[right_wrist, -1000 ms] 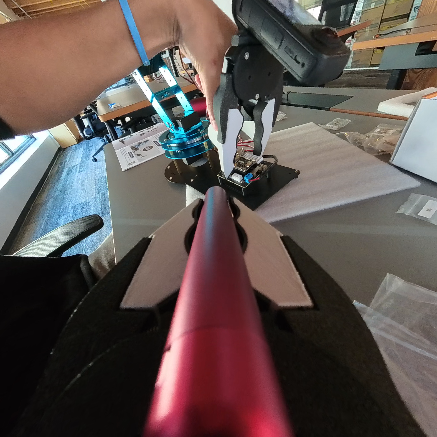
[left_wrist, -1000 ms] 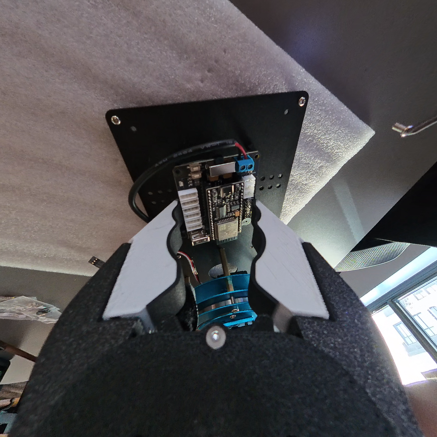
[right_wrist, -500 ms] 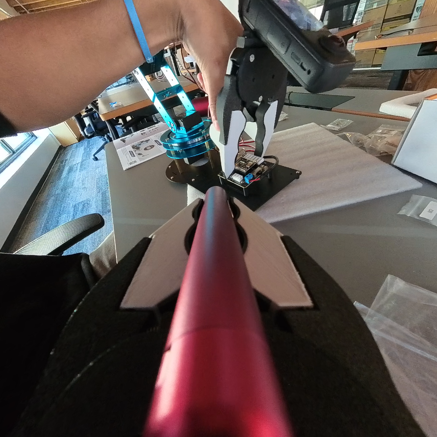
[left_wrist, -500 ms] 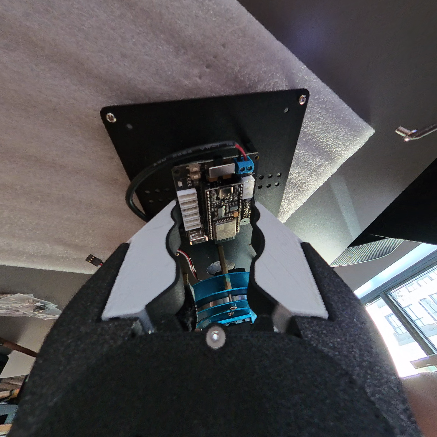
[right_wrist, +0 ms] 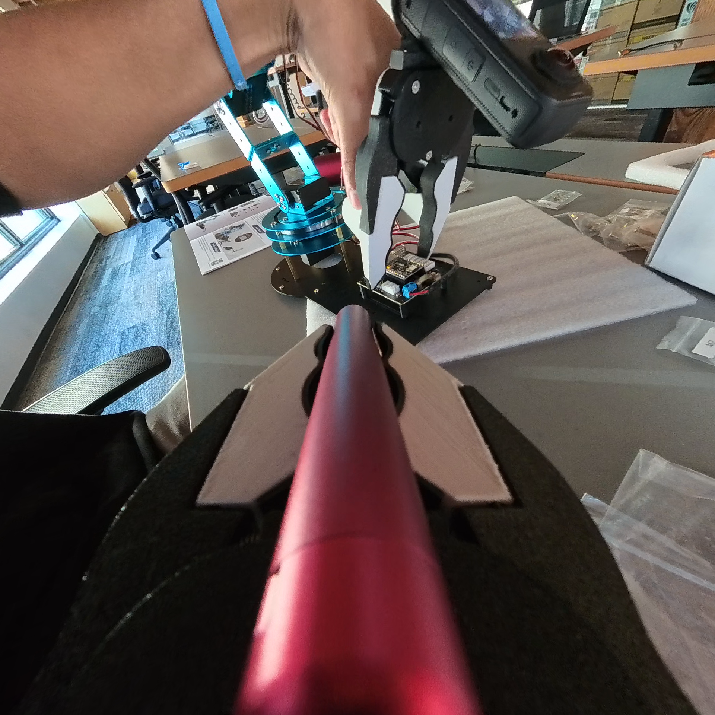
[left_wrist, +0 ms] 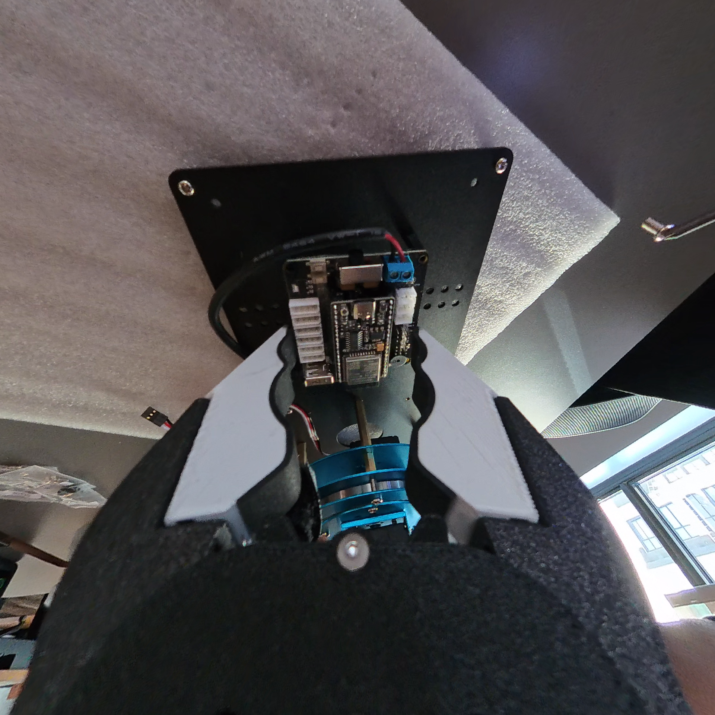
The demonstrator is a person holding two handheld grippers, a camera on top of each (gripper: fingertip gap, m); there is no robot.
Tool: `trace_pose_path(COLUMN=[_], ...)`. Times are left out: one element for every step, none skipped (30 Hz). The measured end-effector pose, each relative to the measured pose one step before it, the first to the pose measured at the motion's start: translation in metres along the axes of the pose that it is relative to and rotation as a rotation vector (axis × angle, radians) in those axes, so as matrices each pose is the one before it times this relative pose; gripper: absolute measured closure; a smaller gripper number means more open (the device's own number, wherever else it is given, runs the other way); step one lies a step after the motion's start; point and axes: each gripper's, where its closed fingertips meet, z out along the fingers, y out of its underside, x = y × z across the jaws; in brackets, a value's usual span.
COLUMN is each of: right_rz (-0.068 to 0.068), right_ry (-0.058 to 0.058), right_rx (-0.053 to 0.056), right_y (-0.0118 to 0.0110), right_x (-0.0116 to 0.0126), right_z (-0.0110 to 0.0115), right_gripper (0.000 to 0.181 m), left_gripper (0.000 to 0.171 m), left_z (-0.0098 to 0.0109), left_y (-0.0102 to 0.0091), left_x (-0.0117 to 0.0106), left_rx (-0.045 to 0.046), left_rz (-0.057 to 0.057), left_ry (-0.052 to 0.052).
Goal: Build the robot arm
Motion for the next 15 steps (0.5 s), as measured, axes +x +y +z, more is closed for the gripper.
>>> trace_pose_path(right_rz=[0.0003, -0.0003, -0.0006, -0.0005, -0.0004, -0.0009, -0.0012, -0.0012, -0.0006, -0.0001, -0.0001, -0.0019, -0.0056, -0.0064, -0.0075], right_ry=[-0.0002, 0.0008, 0.0002, -0.0003, -0.0003, -0.0001, 0.0003, 0.0007, 0.0007, 0.0007, 0.0014, 0.0015, 0.0048, 0.0081, 0.0073], right_rx=[-0.0002, 0.0001, -0.0003, -0.0006, -0.0004, -0.0004, -0.0007, -0.0002, 0.0005, 0.0003, -0.0001, -0.0015, -0.0021, -0.0005, 0.0003], right_y=[0.00000, -0.00002, 0.00006, 0.00007, 0.00011, 0.00009, 0.00016, 0.00008, -0.00005, 0.00005, 0.00009, 0.00029, 0.00021, -0.00019, -0.00065], right_x=[0.00000, 0.00013, -0.00010, -0.00014, -0.00032, -0.00021, -0.00026, -0.00004, -0.00003, 0.00012, 0.00026, 0.00033, 0.00086, 0.00161, 0.00169], right_z=[0.00007, 0.00001, 0.00008, 0.00014, 0.00003, 0.00012, 0.00006, -0.00001, 0.00013, 0.00004, 0.00009, 0.00005, -0.00007, -0.00037, -0.00024], right_gripper=[0.160, 0.160, 0.160, 0.160, 0.160, 0.160, 0.160, 0.160, 0.160, 0.160, 0.160, 0.160, 0.160, 0.160, 0.160], left_gripper=[0.112, 0.112, 0.112, 0.112, 0.111, 0.111, 0.110, 0.108, 0.103, 0.097, 0.094, 0.091, 0.090, 0.090, 0.089], left_z=[-0.00013, -0.00022, -0.00008, -0.00018, -0.00021, -0.00019, -0.00019, -0.00018, -0.00031, -0.00070, -0.00134, -0.00263, -0.00438, -0.00661, -0.00941], left_y=[0.00010, 0.00002, 0.00004, 0.00007, 0.00017, 0.00013, 0.00012, 0.00014, 0.00071, 0.00051, -0.00016, -0.00002, 0.00051, 0.00293, 0.00375], left_x=[-0.00007, -0.00013, -0.00007, 0.00001, -0.00028, -0.00029, -0.00033, -0.00065, -0.00061, -0.00139, -0.00159, -0.00096, -0.00014, -0.00366, -0.00782], left_rx=[-0.00130, -0.00084, -0.00049, -0.00058, 0.00010, 0.00042, 0.00051, 0.00071, -0.00180, 0.00084, 0.00628, 0.00733, 0.01053, 0.00068, -0.00235], left_rz=[-0.0003, 0.0001, 0.0001, -0.0009, -0.0012, -0.0012, -0.0011, -0.0022, -0.0026, -0.0040, -0.0089, -0.0131, -0.0150, -0.0186, -0.0205], left_ry=[-0.0052, -0.0046, -0.0043, -0.0044, -0.0057, -0.0057, -0.0059, -0.0081, -0.0081, -0.0156, -0.0201, -0.0225, -0.0286, -0.0631, -0.1066])
